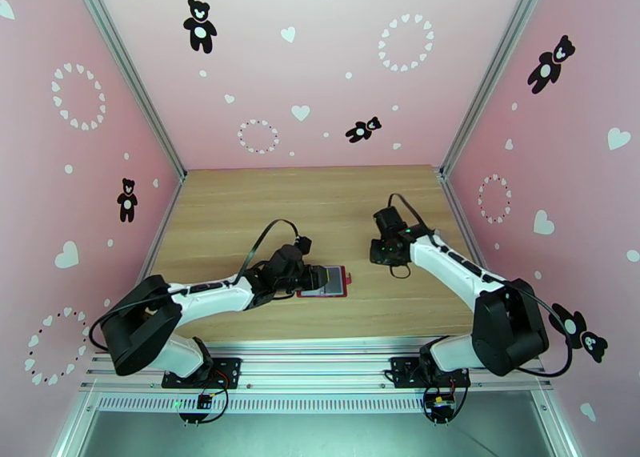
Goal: Put the credit cards into the card holder
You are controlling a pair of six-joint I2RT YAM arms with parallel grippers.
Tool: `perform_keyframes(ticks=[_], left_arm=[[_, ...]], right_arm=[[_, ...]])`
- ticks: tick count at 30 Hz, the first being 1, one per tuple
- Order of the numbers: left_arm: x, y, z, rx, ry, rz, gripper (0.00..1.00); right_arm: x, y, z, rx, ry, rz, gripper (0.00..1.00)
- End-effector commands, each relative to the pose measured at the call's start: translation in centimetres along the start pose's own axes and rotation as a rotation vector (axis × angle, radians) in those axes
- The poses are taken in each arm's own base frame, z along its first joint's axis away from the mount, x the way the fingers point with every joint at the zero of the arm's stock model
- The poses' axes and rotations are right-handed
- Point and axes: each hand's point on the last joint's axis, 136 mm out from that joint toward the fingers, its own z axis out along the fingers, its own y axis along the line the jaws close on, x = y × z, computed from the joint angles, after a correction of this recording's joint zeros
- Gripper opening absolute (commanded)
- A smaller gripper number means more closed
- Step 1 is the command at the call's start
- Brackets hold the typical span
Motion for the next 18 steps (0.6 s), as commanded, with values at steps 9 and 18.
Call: perform_keyframes(ticks=[9,18], left_arm=[[0.9,1.9,-0.4,-0.062,-0.003,0.007,0.41],[1.0,1.9,-0.5,-0.061,-0.006,0.010,0.41]], right_arm=[[-4.7,-9.5,-0.5,0.121,0.014,0.170,0.51],[-6.6,-12.2,1.5,0.137,0.031,0.270,0.53]])
